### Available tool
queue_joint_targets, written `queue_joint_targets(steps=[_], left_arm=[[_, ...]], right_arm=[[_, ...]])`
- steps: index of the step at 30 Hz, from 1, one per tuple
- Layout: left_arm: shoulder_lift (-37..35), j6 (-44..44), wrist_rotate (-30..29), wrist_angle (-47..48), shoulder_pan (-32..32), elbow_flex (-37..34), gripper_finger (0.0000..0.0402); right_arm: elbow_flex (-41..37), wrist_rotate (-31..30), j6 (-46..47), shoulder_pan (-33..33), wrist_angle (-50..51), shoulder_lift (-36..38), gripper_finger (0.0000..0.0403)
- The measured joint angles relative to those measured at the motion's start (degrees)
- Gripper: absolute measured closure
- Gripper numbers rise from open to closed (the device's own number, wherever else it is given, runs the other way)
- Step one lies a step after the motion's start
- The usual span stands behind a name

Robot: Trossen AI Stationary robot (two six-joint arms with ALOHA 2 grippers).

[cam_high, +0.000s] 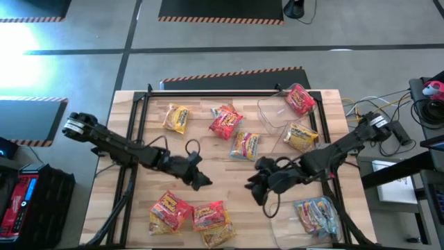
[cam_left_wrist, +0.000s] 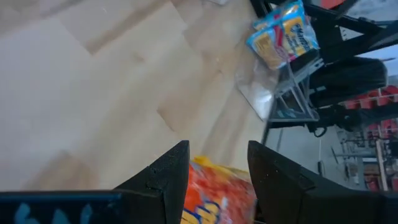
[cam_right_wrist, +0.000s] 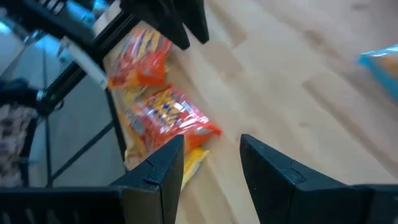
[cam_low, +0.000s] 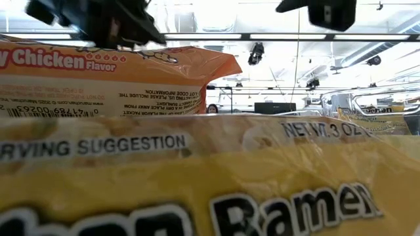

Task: Sort Maruchan noodles
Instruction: Put the orange noodle pack into the top transparent bin

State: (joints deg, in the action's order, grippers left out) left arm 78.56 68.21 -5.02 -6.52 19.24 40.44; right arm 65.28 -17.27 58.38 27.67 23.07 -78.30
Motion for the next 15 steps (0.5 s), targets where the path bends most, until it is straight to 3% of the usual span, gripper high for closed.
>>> queue_joint_targets(steps=[7,15], left_arm=[[0.0,7.3,-7.8,1.5,8.0,1.0,0.0256],[2.6,17.6,-9.6,1.3,14.4,2.1,0.0256]], right_arm=[[0.5,9.1,-6.1,-0.1,-10.0,-8.5,0.0257],[3.1,17.8,-8.1,-0.2,-12.8,-15.9,0.0257]])
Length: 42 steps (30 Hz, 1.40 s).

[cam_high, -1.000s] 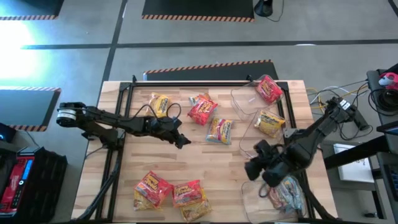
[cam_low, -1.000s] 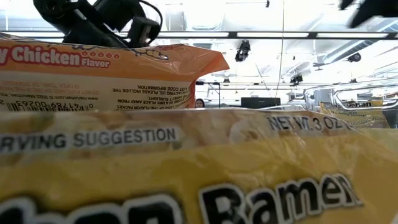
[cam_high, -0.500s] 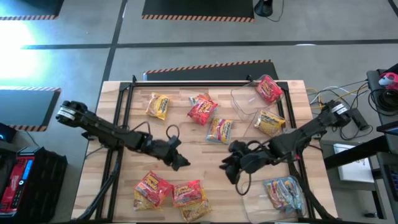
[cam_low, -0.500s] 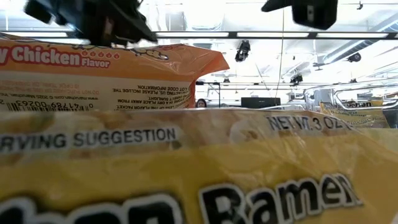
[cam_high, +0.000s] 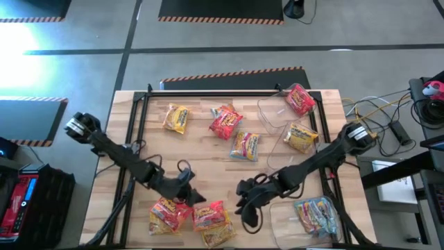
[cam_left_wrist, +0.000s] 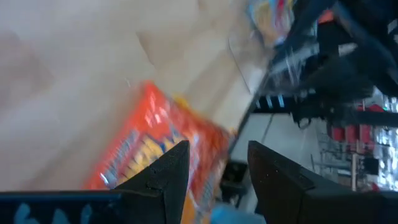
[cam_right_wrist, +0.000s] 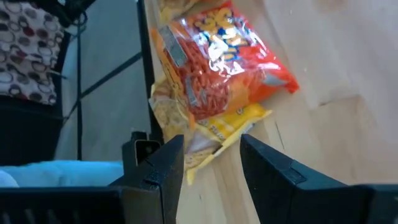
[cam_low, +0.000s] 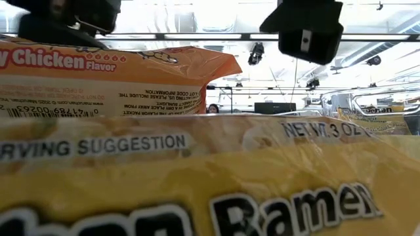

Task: Sort Maruchan noodles
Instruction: Put the orange noodle pack into the top transparent bin

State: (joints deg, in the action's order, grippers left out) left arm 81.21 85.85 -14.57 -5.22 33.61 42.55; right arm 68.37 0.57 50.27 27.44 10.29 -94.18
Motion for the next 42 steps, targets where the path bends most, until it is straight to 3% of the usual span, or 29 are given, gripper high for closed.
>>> queue_joint_targets(steps=[6,14,17,28,42], left_arm=[[6.5,3.8,0.7,0.4,4.8,6.9,0.0256],[15.7,2.4,5.5,20.2,6.5,22.2,0.0256],[17.9,1.1,7.6,20.3,7.0,25.0,0.0256],[18.9,2.0,4.1,23.1,7.4,24.6,0.0256],[18.8,-8.1,5.7,28.6,7.4,22.9,0.0256]], right_arm=[[1.7,1.0,0.2,0.0,0.3,-3.8,0.0257],[2.7,1.2,-1.6,0.0,-0.3,-5.3,0.0257],[2.5,2.8,-0.8,0.0,-0.8,-5.3,0.0256],[2.0,6.5,5.4,-0.1,-8.0,-5.4,0.0194],[1.7,-4.2,25.1,0.0,-12.5,-5.4,0.0172]])
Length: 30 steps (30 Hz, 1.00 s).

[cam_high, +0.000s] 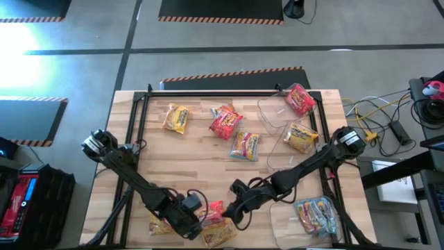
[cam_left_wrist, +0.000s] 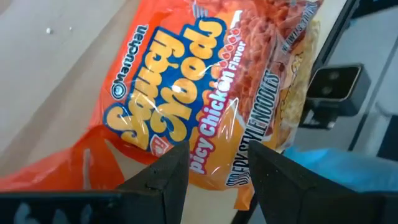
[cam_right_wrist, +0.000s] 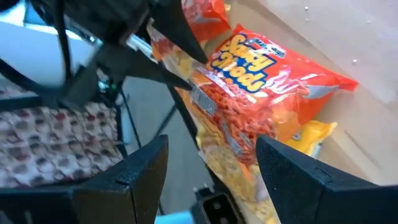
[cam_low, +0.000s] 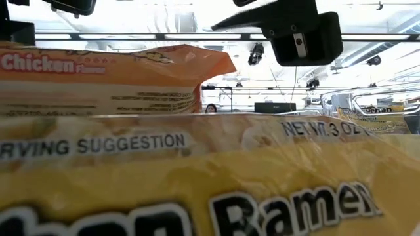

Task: Sort Maruchan noodles
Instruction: Put the orange noodle pack into the top transparent bin

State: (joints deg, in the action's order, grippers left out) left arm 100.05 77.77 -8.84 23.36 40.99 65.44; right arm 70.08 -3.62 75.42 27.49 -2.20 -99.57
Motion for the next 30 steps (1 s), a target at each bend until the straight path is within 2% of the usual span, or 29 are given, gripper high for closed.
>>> queue_joint_targets(steps=[10,15,20,30], left_arm=[[1.0,-9.8,2.6,-0.3,-0.9,-0.7,0.0256],[2.8,-12.1,2.6,-0.3,-2.4,-0.8,0.0256],[4.0,-13.8,2.3,-0.9,-4.4,-0.8,0.0256],[6.8,-14.7,1.9,-5.6,-6.3,-0.8,0.0256]], right_arm=[[0.0,-5.5,10.1,2.8,-0.3,0.0,0.0172],[0.0,-9.2,13.7,4.0,-0.2,0.0,0.0172],[0.0,-11.5,14.7,4.4,0.3,0.0,0.0172],[-0.1,-12.0,15.0,4.4,9.8,0.0,0.0172]])
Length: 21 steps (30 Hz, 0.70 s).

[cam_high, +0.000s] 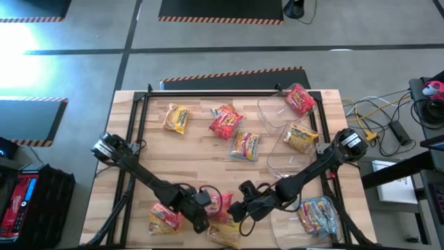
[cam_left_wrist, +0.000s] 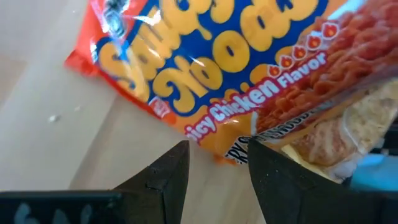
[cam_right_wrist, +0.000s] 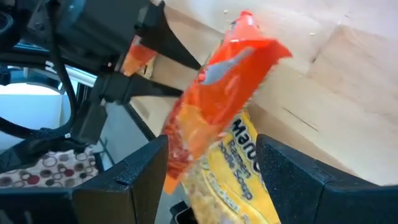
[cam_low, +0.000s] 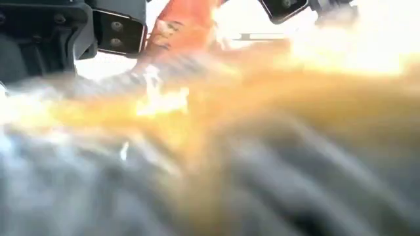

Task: Sort Maruchan noodles
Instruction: Put the orange noodle pack into the top transparent bin

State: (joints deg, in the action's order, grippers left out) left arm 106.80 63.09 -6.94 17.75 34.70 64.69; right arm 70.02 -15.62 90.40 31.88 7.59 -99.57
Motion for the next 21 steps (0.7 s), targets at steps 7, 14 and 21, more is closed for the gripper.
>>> queue_joint_targets(steps=[7,14,21], left_arm=[[2.0,1.7,0.0,-5.3,-0.3,0.0,0.0256],[4.1,4.1,0.0,-7.0,-0.3,0.2,0.0256],[4.2,4.6,0.2,-7.9,-1.0,0.2,0.0256]], right_arm=[[-1.0,-0.5,-1.4,-0.7,-0.1,0.0,0.0172],[-4.7,-0.5,0.1,-0.8,-0.1,0.0,0.0172],[-7.5,-1.1,-1.4,-0.8,-9.4,0.0,0.0172]])
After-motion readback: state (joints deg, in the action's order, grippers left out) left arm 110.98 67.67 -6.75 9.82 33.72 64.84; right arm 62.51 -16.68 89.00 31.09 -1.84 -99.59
